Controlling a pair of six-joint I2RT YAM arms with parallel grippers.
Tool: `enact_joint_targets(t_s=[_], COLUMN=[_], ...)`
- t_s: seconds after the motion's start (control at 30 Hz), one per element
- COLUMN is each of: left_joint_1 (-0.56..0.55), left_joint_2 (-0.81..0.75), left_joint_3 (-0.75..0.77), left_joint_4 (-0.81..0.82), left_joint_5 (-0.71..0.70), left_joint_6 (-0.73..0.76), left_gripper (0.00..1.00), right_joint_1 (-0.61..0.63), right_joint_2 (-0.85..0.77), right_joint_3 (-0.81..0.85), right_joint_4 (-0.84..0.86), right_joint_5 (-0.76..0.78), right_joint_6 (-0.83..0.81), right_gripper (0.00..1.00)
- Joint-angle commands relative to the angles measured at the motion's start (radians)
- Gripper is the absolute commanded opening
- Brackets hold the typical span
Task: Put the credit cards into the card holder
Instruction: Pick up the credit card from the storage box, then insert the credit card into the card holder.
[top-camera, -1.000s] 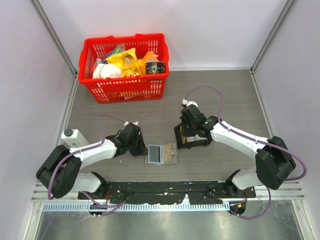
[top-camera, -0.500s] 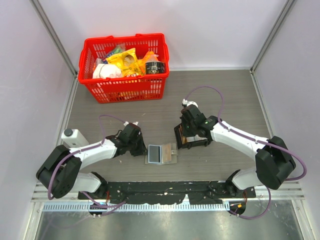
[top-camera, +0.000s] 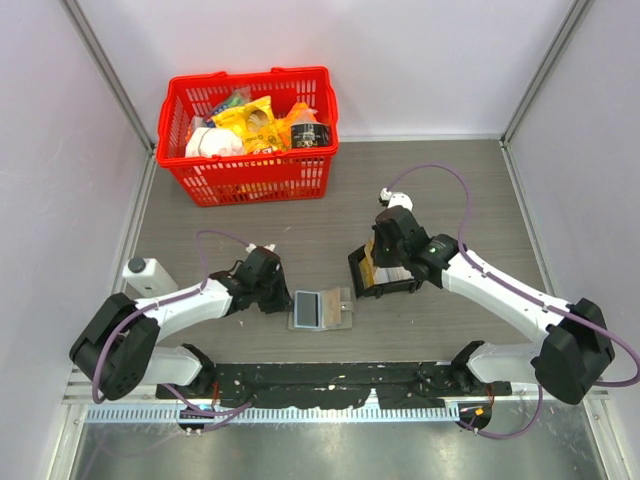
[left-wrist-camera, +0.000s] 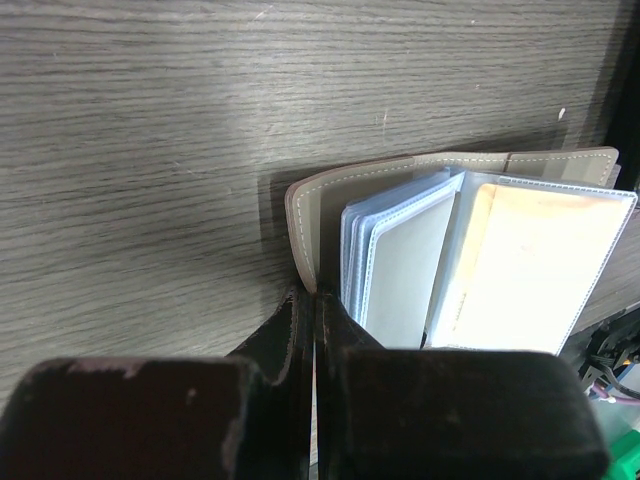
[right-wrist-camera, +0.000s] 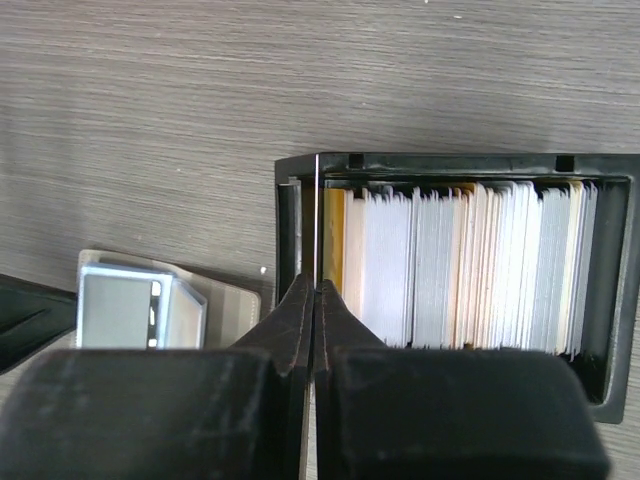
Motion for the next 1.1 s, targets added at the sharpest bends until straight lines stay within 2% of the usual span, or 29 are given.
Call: enact_joint_targets(t_s=[0.0,0.2,0.3,0.47,0.6,0.8,1.07], left_joint_1=[-0.003,-0.001,-0.001,-0.001,-0.003,-0.001,-0.003], left_joint_2=[-0.029,-0.04,-0.066,-0.156,-0.224,-0.27,-0.248], left_joint_3=[-0.006,-0.003,-0.008,-0.021,-0.028,-0.046,-0.043], left_joint_4=[-0.032,-0.027,-0.027,-0.03,-0.045,-0.052,-0.048], left_joint_5=[-0.001,0.013,0.022,0.039,0.035,0.004,0.001], left_joint_6=[0.018,0.01,-0.005,-0.056,-0.097,-0.123,-0.12], left_gripper=[0.0,0.0,0.0,0.0,0.0,0.0,0.0], right_joint_1=[0.001,0.022,0.093,0.324,0.441,0.487,0.496], right_joint_2=[-0.023,-0.02,-0.032,-0.006,0.043,0.135,0.164], right_joint_3=[0.005,-0.047,-0.087,-0.106,-0.101,-0.075,-0.081], right_joint_4=[0.066,0.171,0.264,0.377,0.445,0.469,0.472], right_joint_5=[-0.046,-0.15,-0.154,0.088,0.213,0.229,0.19], right_joint_6=[0.038,0.117,0.205,0.305,0.345,0.382,0.408], right_gripper=[0.01,0.01,0.01,0.01,0.01,0.01,0.01])
